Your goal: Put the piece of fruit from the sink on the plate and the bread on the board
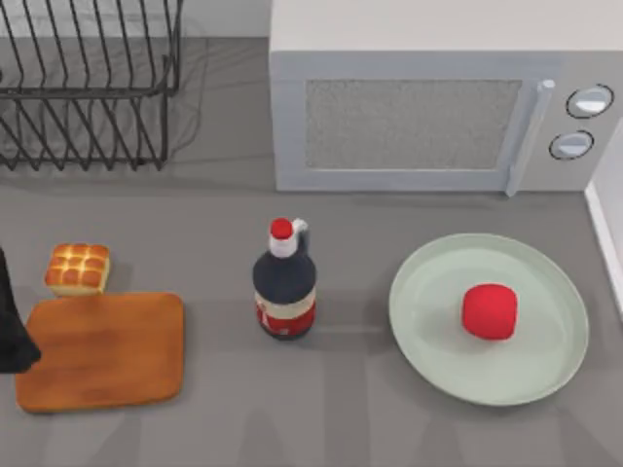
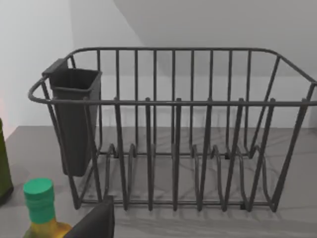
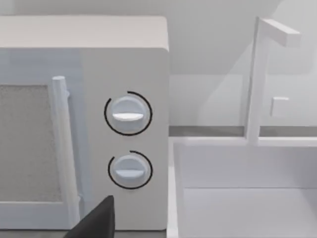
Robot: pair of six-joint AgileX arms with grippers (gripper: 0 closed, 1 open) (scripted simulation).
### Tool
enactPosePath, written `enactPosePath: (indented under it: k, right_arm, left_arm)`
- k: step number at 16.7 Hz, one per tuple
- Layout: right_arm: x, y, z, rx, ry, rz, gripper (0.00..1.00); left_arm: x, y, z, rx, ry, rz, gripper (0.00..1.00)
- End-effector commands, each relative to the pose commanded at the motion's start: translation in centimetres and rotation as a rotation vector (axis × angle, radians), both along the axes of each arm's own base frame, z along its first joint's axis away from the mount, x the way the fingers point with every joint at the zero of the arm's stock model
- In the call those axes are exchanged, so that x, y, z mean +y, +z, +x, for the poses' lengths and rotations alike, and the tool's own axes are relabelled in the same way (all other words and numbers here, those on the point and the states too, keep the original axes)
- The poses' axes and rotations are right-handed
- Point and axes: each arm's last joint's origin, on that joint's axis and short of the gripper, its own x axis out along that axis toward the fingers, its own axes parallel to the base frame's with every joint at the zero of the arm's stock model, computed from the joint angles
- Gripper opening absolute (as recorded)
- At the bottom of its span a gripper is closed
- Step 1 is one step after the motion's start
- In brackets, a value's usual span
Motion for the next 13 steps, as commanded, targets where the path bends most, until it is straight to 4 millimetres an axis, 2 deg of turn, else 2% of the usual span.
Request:
enactPosePath:
  k: [3,7,10,13]
  right_arm:
    - [0.0,0.0,0.0,0.000,0.000,0.000,1.00]
    - [0.0,0.0,0.0,0.000,0.000,0.000,1.00]
    - [0.0,0.0,0.0,0.000,0.000,0.000,1.00]
    - [0.0,0.0,0.0,0.000,0.000,0.000,1.00]
  left_arm:
    - [-0.1,0.9,0.1,0.042,-0.007,-0.001,1.00]
    - [-0.2,4.0,1.1,0.206,-0.019,-0.004,1.00]
    - [-0.4,6.3,3.5,0.421,-0.029,-0.002,1.00]
    - [-0.7,7.8,7.2,0.660,-0.038,0.002,1.00]
